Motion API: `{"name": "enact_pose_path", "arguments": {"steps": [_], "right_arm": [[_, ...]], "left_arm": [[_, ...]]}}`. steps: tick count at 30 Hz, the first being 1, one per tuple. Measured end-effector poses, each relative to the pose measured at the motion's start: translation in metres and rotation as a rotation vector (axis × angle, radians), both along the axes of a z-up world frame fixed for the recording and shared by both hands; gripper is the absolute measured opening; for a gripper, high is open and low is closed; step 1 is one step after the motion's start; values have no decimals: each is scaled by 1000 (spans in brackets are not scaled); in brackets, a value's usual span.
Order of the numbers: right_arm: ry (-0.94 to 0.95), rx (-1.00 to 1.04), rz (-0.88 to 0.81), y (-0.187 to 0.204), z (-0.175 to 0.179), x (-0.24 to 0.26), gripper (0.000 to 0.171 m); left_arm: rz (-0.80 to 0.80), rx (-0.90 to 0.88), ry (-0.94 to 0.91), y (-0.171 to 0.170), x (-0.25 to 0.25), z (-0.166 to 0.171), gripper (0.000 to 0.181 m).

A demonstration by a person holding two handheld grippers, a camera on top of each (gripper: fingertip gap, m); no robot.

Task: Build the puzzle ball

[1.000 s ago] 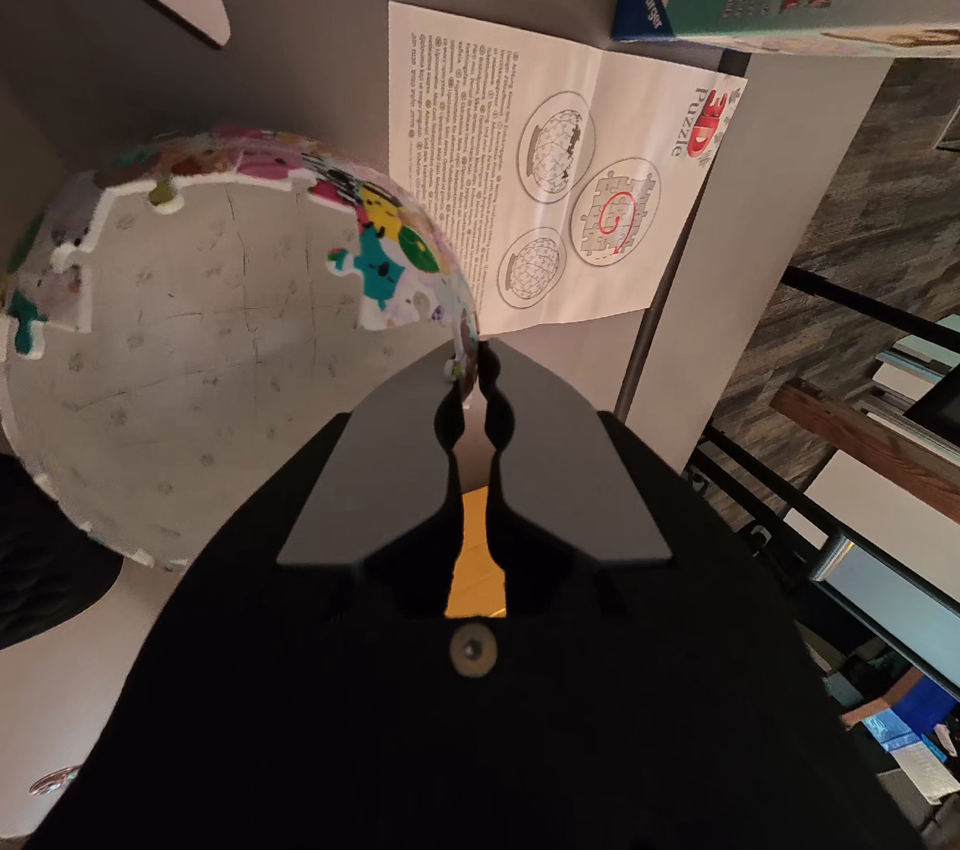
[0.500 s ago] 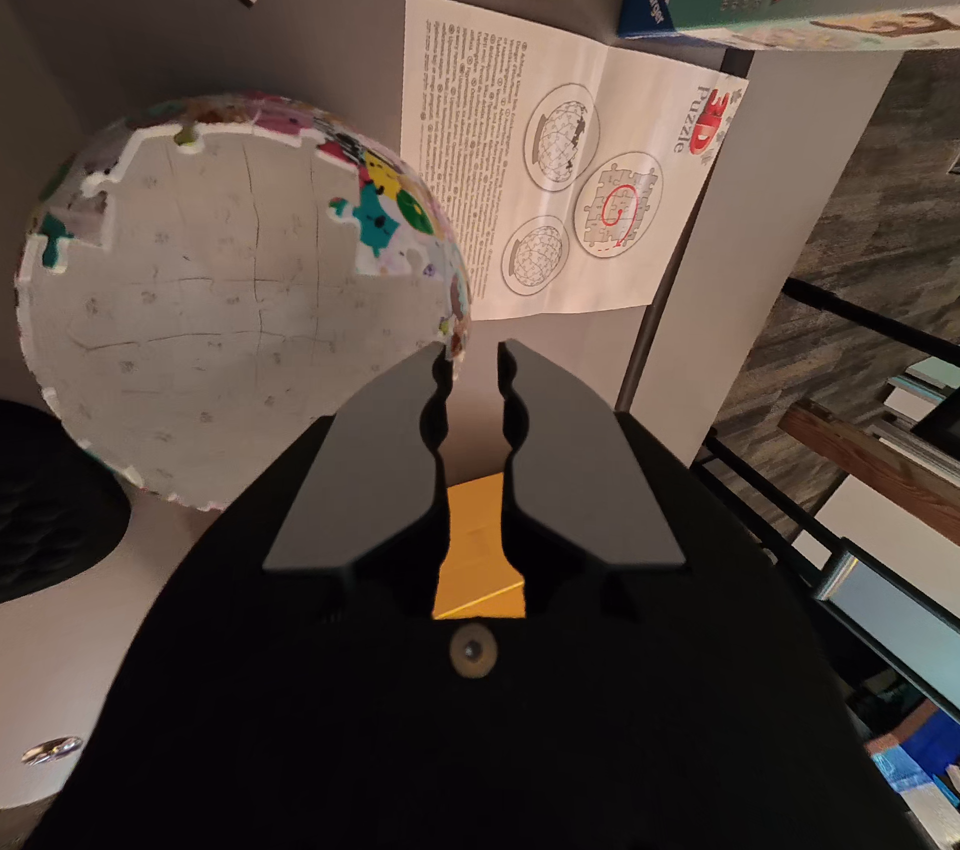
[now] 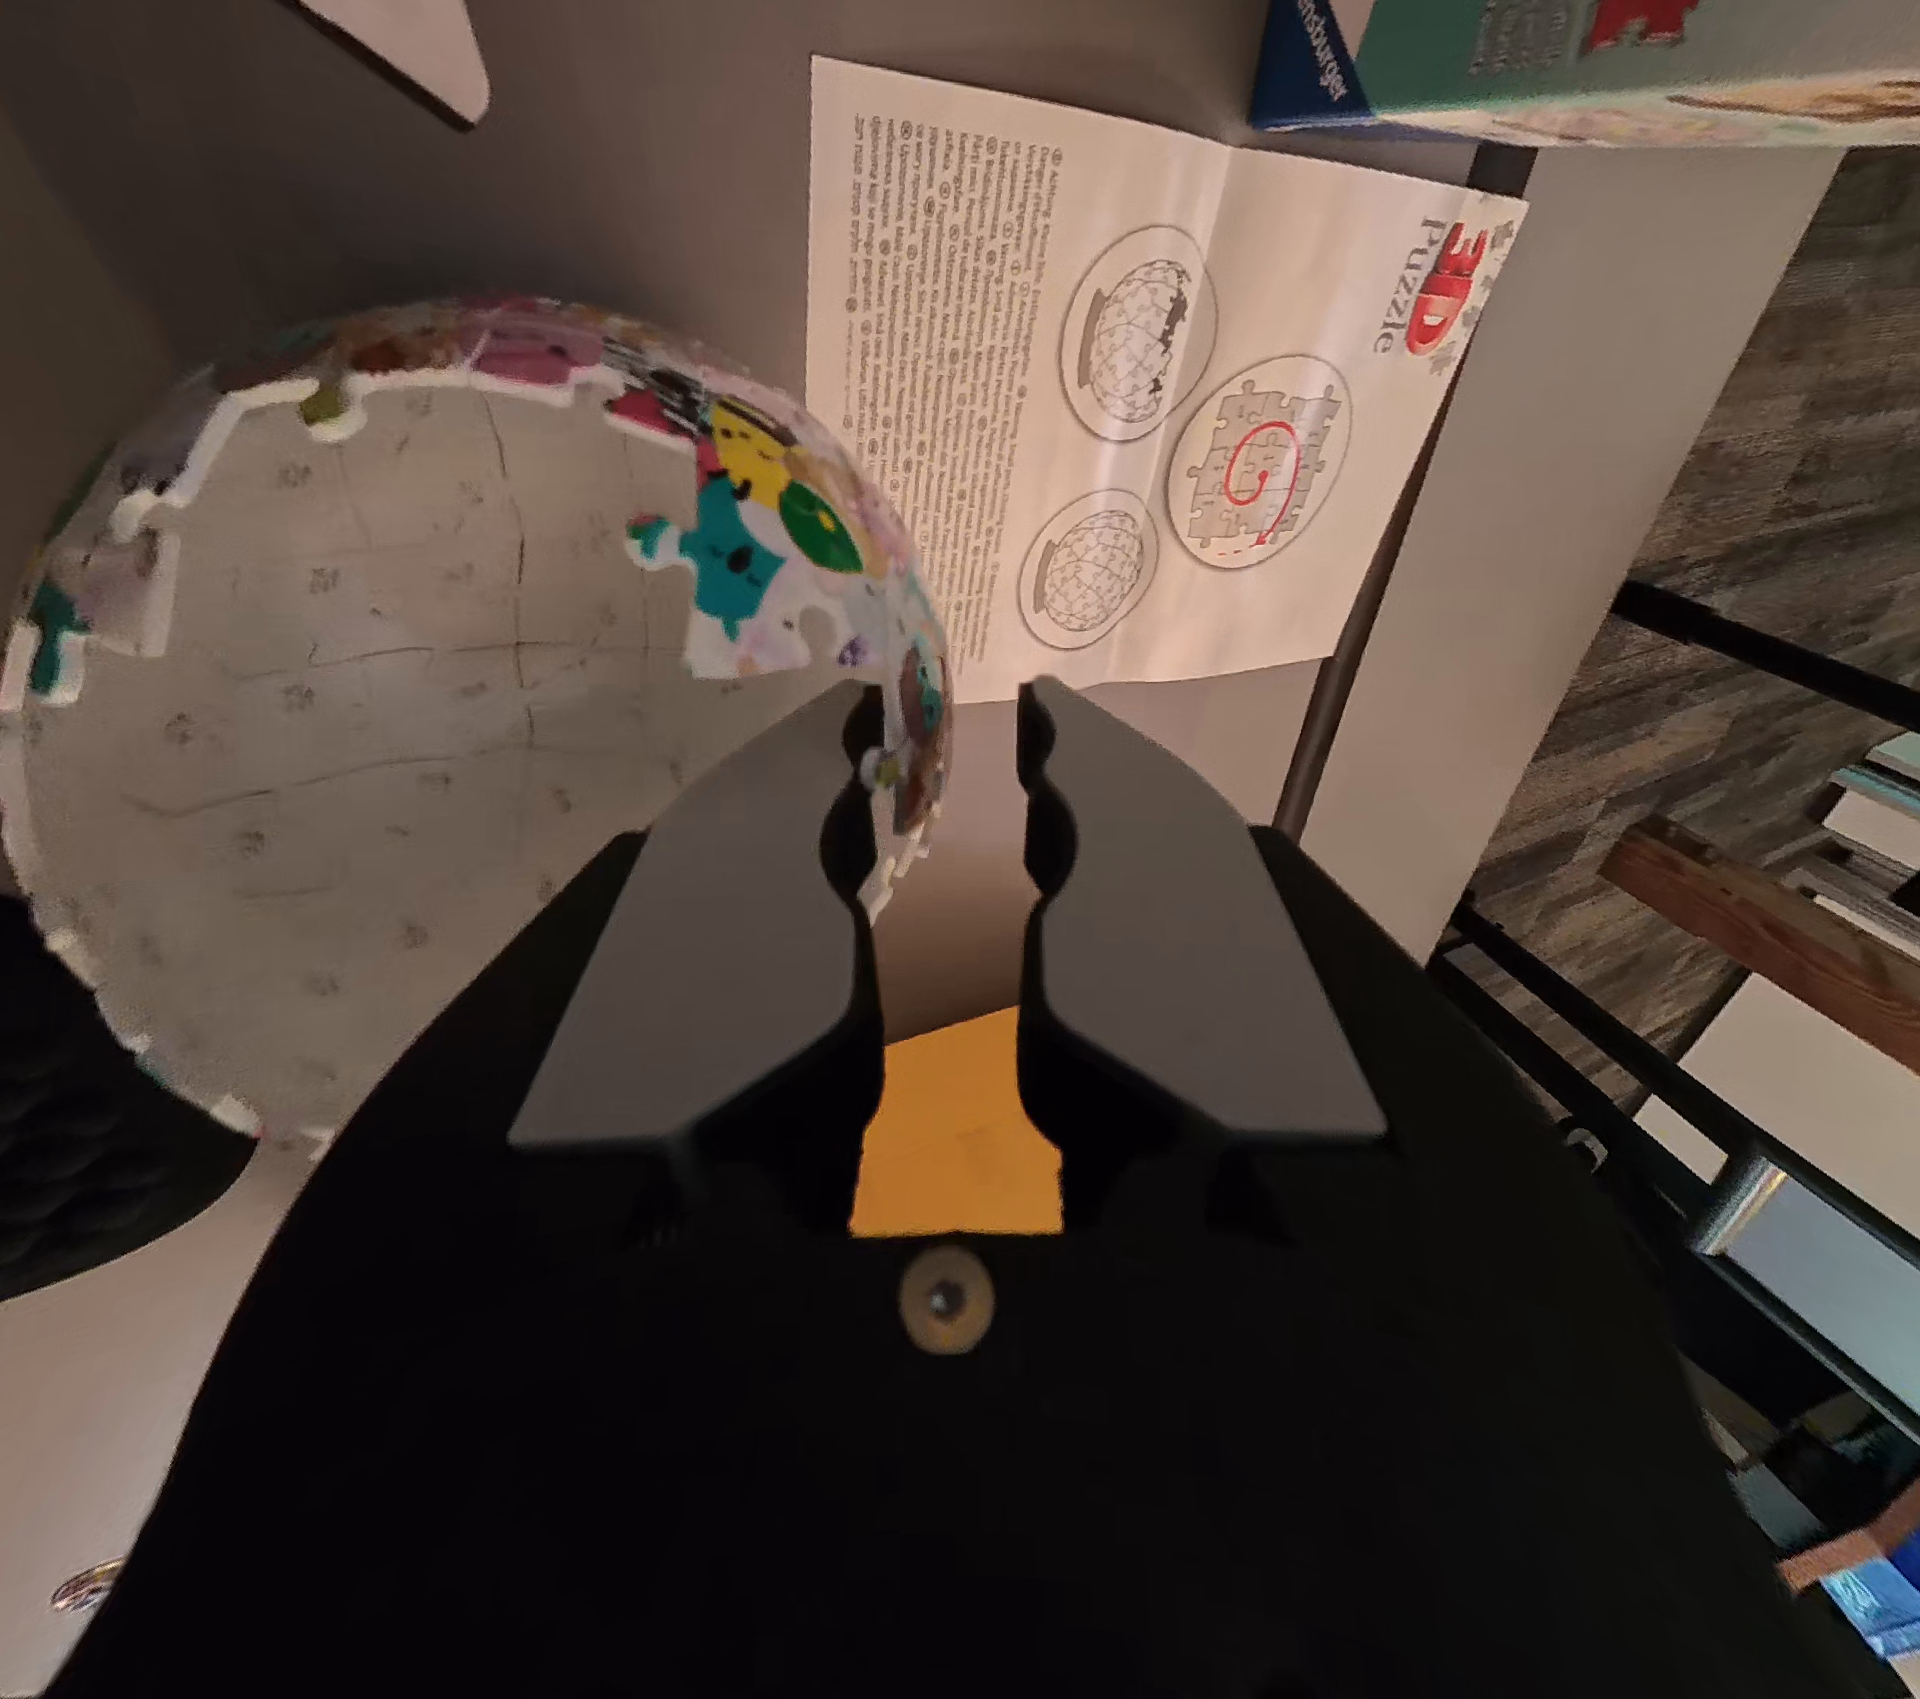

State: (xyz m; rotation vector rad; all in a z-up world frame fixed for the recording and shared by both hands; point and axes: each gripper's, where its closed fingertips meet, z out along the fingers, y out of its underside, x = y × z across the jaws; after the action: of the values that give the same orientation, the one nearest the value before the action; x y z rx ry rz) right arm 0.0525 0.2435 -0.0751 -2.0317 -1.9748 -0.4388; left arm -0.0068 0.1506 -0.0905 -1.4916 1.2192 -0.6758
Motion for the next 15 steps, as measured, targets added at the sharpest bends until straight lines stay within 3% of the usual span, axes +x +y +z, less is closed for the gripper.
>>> {"name": "enact_pose_path", "arguments": {"steps": [4, 9, 12, 15], "right_arm": [[-46, 34, 37, 2, -2, 1, 7], [-46, 41, 46, 2, -3, 0, 7], [-43, 70, 65, 1, -1, -5, 25], [-64, 134, 134, 0, 6, -12, 24]], "left_arm": [[0, 0, 1, 0, 0, 0, 81], [0, 0, 0, 0, 0, 0, 81], [-1, 0, 1, 0, 0, 0, 81], [0, -1, -1, 0, 0, 0, 81]]}}
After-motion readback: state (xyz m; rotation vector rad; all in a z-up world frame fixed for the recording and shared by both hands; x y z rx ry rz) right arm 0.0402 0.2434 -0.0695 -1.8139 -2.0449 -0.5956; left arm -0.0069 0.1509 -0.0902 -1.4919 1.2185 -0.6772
